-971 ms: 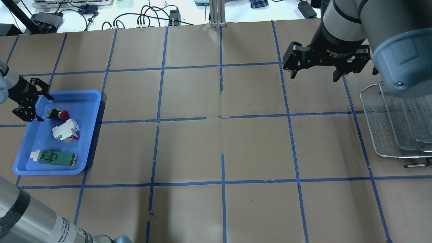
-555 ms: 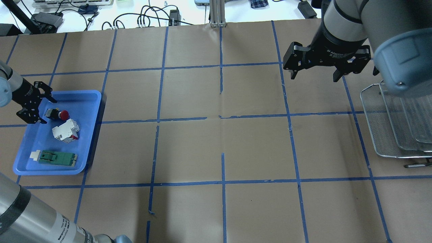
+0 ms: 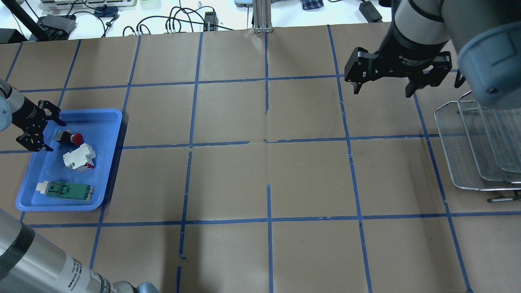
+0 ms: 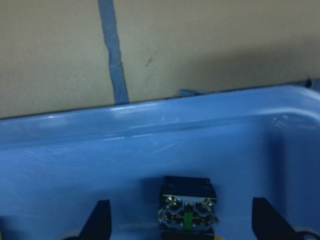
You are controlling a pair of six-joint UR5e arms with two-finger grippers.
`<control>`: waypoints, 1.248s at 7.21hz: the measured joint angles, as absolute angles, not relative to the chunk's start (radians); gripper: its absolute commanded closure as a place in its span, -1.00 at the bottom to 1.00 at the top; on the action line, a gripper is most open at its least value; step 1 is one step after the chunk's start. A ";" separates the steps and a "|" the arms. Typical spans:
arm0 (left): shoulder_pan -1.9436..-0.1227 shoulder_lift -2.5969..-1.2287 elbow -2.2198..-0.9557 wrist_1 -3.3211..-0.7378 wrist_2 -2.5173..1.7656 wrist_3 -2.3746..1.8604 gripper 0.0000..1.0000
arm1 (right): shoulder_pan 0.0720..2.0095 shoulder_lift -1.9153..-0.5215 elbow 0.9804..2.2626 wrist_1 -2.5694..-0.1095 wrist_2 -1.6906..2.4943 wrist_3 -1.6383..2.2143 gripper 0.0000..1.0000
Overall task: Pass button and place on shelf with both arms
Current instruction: 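Grasp the red push button with the left gripper and lift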
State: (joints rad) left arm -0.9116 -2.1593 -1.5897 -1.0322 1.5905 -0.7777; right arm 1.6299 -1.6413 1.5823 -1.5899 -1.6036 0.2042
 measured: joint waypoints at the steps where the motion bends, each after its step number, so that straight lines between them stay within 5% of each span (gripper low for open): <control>1: -0.910 -2.161 -1.595 -1.032 1.590 -0.777 -0.81 | 1.628 -1.625 1.543 -1.519 -1.603 0.203 -1.00; 2: -0.909 -2.162 -1.596 -1.032 1.589 -0.777 0.54 | 1.627 -1.614 1.525 -1.480 -1.603 0.205 -1.00; 3: -0.909 -2.163 -1.595 -1.032 1.587 -0.777 0.98 | 1.626 -1.609 1.518 -1.465 -1.602 0.207 -1.00; 9: -0.912 -2.127 -1.586 -1.041 1.561 -0.768 1.00 | 1.614 -1.606 1.513 -1.454 -1.590 0.136 -1.00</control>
State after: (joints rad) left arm -0.9121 -2.1270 -1.5863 -1.0411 1.5611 -0.7681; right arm 1.6139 -1.6061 1.5134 -1.4540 -1.5898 0.1357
